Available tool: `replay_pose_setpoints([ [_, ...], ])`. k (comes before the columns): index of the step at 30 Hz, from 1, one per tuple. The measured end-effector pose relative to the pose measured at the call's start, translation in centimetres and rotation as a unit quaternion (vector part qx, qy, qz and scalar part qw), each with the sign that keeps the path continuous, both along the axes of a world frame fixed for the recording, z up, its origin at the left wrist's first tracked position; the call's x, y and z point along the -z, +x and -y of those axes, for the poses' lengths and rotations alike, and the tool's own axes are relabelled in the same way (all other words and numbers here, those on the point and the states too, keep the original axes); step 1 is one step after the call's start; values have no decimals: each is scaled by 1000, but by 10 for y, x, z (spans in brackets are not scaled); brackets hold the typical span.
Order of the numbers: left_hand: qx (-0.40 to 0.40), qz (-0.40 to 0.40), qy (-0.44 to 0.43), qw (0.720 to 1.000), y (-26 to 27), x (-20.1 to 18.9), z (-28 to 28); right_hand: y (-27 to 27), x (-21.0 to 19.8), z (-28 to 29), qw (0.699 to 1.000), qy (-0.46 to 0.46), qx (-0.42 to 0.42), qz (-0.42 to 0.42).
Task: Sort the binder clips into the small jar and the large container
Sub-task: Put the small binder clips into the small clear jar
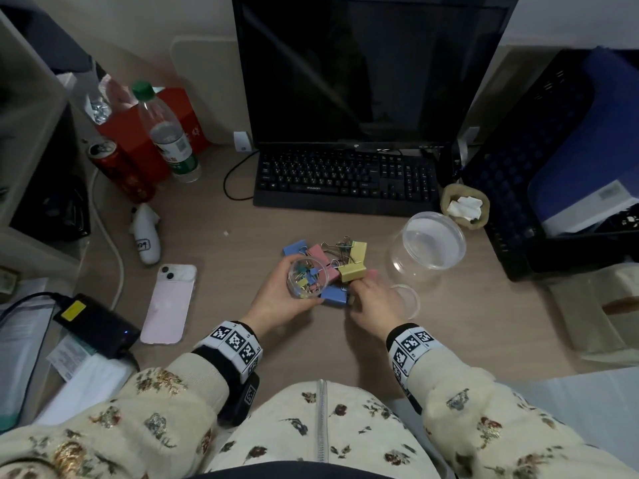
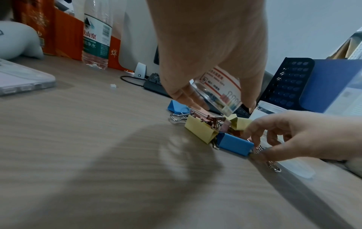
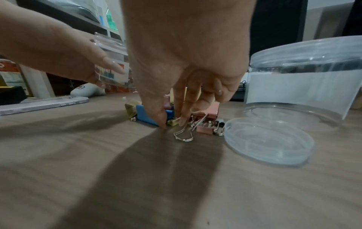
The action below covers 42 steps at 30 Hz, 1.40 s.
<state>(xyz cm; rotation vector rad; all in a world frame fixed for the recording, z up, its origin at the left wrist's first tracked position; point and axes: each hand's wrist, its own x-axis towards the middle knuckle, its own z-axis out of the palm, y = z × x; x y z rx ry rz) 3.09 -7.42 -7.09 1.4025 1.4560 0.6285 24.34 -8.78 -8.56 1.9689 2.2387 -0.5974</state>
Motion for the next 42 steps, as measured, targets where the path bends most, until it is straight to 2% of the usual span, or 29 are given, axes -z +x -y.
replay_pose_setpoints([
  [5,0,-13,-3,1000,-1,-3,0,0,-1,0,999,-26,-16,16],
  [8,2,-18,-1,1000,-2,-3,-1,5,-2,1,999,-34,-3,-6],
  [13,3,-8,3,1000,1,-4,-3,18,-20,-9,996,-1,57,-75],
  [16,11,3,5,1000,7,-2,-5,25,-31,-17,988,62,62,-131],
  [20,28,25,9,999,18,-1,-7,19,-57,-21,959,130,22,-251],
  [22,33,37,5,999,21,0,-7,13,-68,-22,949,115,-17,-291],
  [24,37,40,4,998,23,2,-7,13,-70,-21,947,93,-20,-306],
  [27,36,34,1,999,23,1,-7,26,-59,-18,952,108,66,-278],
  [30,33,33,11,999,19,-1,-5,44,-38,-13,973,62,126,-181],
  [32,34,32,18,999,18,-2,-4,53,-27,-8,988,7,122,-99],
  [35,32,23,22,999,17,-1,-4,55,-23,0,994,-41,99,-37],
  [42,33,-5,19,999,15,7,-6,43,-12,6,999,-23,22,32],
])
